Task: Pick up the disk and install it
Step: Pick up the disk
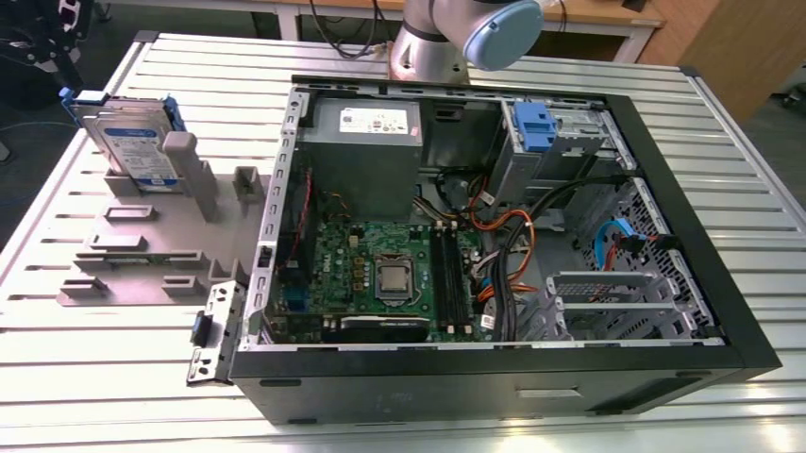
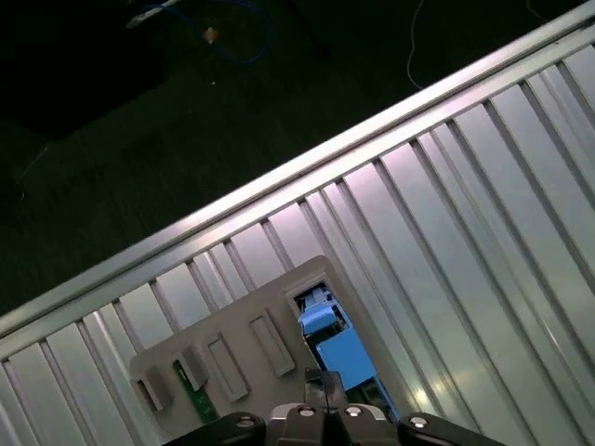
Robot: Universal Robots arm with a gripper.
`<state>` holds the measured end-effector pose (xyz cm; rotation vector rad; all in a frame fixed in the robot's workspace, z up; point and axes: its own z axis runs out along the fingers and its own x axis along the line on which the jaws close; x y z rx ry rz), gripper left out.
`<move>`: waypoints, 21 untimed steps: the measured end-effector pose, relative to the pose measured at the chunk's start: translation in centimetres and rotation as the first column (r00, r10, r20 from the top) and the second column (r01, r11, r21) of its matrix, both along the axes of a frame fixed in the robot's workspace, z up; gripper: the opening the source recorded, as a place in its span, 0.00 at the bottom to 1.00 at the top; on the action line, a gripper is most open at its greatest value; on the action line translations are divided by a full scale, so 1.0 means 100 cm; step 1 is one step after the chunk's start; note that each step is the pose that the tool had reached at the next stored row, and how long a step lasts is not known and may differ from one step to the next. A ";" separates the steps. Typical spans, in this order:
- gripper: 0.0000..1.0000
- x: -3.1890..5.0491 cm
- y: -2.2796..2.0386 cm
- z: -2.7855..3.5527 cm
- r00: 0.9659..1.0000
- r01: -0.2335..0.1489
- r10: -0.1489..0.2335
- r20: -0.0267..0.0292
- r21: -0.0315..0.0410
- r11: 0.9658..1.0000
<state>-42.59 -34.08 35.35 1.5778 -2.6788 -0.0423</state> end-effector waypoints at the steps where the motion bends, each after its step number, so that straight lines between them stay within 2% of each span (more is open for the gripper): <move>1: 0.11 0.0000 0.0000 -0.0004 1.000 -0.003 0.003 0.006 0.000 1.000; 4: 0.11 -0.0003 0.0000 -0.0017 1.000 -0.008 0.008 0.029 0.000 1.000; 5: 0.11 -0.0003 -0.0001 -0.0021 0.999 -0.012 0.012 0.033 0.000 1.000; 8: 0.11 -0.0003 0.0000 -0.0026 0.998 -0.061 0.061 0.033 0.000 0.998; 11: 0.11 -0.0003 0.0000 -0.0031 0.993 -0.115 0.115 0.033 0.000 0.993; 14: 0.11 -0.0003 0.0000 -0.0037 0.985 -0.170 0.170 0.033 0.000 0.985; 19: 0.11 -0.0004 0.0003 -0.0049 0.968 -0.249 0.249 0.033 0.000 0.969; 21: 0.11 -0.0005 0.0020 -0.0052 0.964 -0.263 0.263 0.033 0.000 0.965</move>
